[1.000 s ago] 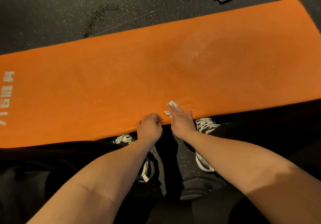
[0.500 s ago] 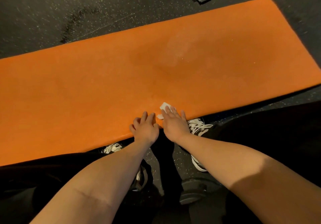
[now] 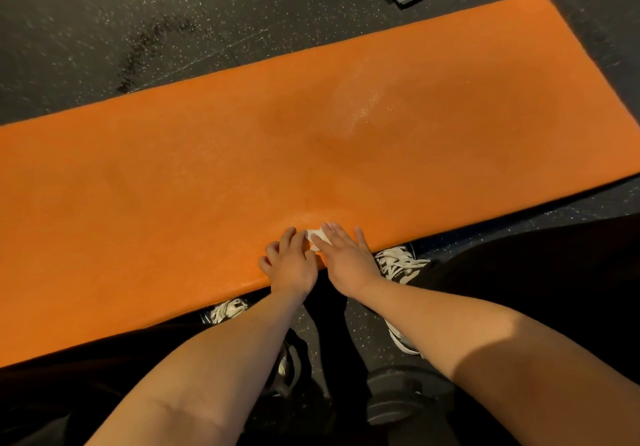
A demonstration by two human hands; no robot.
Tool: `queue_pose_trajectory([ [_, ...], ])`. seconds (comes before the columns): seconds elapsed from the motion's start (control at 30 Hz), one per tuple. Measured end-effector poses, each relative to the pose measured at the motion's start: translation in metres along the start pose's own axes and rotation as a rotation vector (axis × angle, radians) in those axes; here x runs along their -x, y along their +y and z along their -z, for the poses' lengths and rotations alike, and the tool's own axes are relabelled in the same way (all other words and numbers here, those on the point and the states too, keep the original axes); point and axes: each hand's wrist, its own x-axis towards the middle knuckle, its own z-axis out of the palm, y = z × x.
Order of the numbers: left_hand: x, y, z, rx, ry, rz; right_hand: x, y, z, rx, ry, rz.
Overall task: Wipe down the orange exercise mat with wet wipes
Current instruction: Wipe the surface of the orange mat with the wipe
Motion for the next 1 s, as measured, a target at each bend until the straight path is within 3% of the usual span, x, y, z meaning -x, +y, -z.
queue_pose_trajectory([
  [0.07, -0.002, -0.004, 0.0, -0.009, 0.006, -0.012, -0.005, 0.007, 0.004, 0.049, -0.01, -0.001],
  [0.2, -0.009, -0.009, 0.001, -0.047, 0.03, -0.026, -0.027, 0.016, 0.021, 0.014, 0.006, -0.314],
  [0.27, -0.02, -0.009, 0.008, -0.051, 0.071, -0.039, -0.04, 0.008, 0.023, -0.023, -0.007, -0.367],
  [0.43, -0.048, -0.014, 0.019, 0.038, 0.124, -0.018, -0.053, -0.024, 0.009, -0.002, -0.107, 0.009],
  [0.5, -0.051, -0.018, 0.019, 0.03, 0.085, 0.004, -0.063, -0.016, 0.008, 0.059, -0.12, 0.064],
  [0.63, -0.055, -0.018, 0.011, -0.02, 0.094, 0.02, -0.089, 0.008, 0.026, -0.001, -0.111, -0.284],
  [0.7, -0.058, -0.013, 0.01, 0.0, 0.135, 0.059, -0.099, 0.003, 0.031, -0.041, -0.117, -0.362],
  [0.77, -0.062, -0.011, 0.008, 0.014, 0.155, 0.08, -0.102, -0.012, 0.029, -0.079, -0.145, -0.266],
  [0.9, -0.065, -0.018, 0.004, 0.169, 0.218, 0.103, -0.095, -0.022, 0.012, 0.003, -0.175, 0.115],
  [1.0, -0.062, -0.016, 0.002, 0.172, 0.231, 0.112, -0.093, -0.004, 0.013, 0.028, -0.143, 0.054],
])
